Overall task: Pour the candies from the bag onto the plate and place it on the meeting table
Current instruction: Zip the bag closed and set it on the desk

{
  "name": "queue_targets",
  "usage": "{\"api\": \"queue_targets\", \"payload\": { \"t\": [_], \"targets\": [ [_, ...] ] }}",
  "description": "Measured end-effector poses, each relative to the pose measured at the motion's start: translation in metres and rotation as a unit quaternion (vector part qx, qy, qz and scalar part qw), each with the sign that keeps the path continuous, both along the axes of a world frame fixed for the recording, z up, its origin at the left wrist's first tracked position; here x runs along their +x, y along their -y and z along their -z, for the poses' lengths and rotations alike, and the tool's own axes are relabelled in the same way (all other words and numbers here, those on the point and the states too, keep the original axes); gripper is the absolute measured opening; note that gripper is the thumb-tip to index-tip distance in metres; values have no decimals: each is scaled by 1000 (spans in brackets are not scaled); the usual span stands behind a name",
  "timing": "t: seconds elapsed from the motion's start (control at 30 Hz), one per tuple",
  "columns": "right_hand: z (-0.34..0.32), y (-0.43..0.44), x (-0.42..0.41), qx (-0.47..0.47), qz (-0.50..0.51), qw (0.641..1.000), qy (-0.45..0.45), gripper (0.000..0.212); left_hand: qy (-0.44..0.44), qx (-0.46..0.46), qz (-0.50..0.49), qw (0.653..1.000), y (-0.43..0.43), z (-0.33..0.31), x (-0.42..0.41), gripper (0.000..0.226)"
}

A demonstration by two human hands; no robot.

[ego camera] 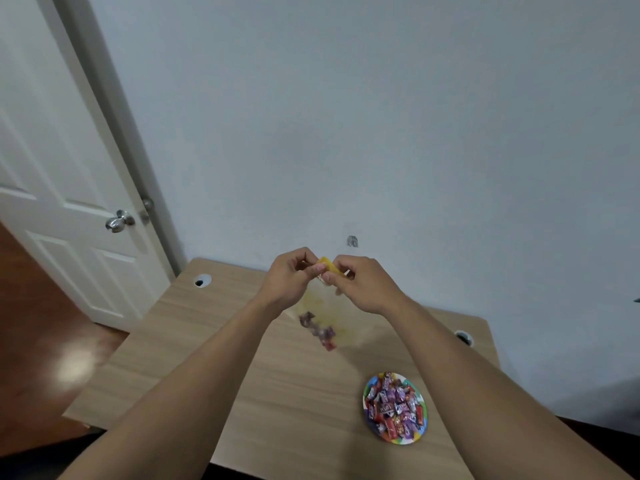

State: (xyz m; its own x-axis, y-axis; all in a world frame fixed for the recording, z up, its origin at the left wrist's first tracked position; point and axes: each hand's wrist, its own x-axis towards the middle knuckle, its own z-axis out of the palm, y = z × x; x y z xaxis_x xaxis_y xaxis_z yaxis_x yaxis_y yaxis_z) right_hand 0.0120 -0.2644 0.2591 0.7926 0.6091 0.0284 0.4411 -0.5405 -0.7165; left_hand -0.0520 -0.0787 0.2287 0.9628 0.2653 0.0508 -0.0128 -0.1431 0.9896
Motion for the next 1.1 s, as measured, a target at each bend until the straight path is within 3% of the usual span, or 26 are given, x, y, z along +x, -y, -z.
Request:
{"api": "queue_targets", "payload": {
  "t": [0.13,0.57,1.1],
  "targets": [
    [3,-9,-2,3,10,1000,-1,28,-11,13,-21,1000,-2,4,0,20],
    [1,-16,3,-16,30,999,17,28,-54,-34,-221,973,-9,-5,17,25],
    [15,0,7,-52,25,997,42,30,-77,-35,-300,950,-40,8,26,26]
  ]
}}
